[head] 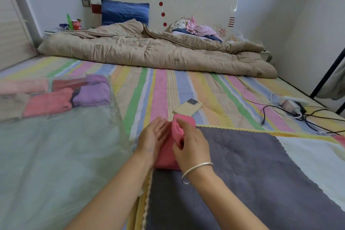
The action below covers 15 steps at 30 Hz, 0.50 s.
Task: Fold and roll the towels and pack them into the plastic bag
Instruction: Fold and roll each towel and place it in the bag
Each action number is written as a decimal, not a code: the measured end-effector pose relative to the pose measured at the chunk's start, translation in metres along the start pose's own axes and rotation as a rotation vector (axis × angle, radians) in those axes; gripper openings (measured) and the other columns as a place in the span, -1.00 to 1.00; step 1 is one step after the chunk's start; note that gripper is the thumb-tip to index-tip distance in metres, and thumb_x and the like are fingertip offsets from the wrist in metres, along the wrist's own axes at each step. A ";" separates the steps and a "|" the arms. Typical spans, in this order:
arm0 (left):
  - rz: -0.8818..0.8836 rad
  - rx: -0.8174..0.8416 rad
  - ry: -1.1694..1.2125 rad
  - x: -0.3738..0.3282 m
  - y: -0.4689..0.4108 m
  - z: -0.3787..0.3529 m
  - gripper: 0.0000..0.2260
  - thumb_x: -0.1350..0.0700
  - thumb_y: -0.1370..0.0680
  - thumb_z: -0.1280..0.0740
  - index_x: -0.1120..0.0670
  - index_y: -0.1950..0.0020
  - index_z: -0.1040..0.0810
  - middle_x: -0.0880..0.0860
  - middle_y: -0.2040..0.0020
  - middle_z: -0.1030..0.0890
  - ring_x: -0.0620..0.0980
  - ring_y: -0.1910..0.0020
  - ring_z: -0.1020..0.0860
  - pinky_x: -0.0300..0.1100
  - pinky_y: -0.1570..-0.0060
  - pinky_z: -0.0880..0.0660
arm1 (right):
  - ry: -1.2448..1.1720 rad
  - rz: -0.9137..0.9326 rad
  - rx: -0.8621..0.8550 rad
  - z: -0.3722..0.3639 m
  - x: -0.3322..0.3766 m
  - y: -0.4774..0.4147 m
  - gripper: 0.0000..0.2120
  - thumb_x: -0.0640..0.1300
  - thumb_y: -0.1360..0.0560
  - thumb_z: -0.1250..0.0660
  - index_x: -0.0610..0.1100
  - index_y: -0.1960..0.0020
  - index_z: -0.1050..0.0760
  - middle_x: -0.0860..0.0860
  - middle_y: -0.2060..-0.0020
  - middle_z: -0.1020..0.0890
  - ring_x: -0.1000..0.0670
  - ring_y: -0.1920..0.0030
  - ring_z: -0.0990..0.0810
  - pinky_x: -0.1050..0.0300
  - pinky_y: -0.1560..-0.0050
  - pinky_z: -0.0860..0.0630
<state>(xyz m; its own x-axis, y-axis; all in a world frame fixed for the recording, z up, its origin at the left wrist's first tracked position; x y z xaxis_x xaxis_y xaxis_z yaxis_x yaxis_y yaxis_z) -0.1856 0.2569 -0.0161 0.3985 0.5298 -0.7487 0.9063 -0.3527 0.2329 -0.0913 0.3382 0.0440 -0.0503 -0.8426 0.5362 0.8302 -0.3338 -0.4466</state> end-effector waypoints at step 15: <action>0.067 -0.083 -0.468 -0.009 -0.018 0.035 -0.52 0.20 -0.42 -0.51 0.10 -0.31 -0.47 0.16 -0.16 -0.62 0.05 0.09 -0.61 -0.13 0.12 -0.54 | -0.215 0.056 0.053 -0.018 -0.009 0.013 -0.71 0.10 -0.45 -0.26 0.07 -0.12 -0.55 0.17 0.06 -0.63 0.14 0.08 -0.56 0.16 0.03 -0.52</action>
<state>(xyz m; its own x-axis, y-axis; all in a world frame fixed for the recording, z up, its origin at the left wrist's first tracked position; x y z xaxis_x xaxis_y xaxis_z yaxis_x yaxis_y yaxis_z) -0.2110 0.2316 -0.0349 0.3677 0.0974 -0.9248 0.8964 -0.3017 0.3247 -0.0902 0.3345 0.0206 0.1118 -0.7477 0.6545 0.8567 -0.2613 -0.4448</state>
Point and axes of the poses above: each hand's wrist, its own y-axis away from the middle knuckle, its own z-axis out of the back of the hand, x = y × z, the point moved 6 cm from there along -y, towards the middle knuckle
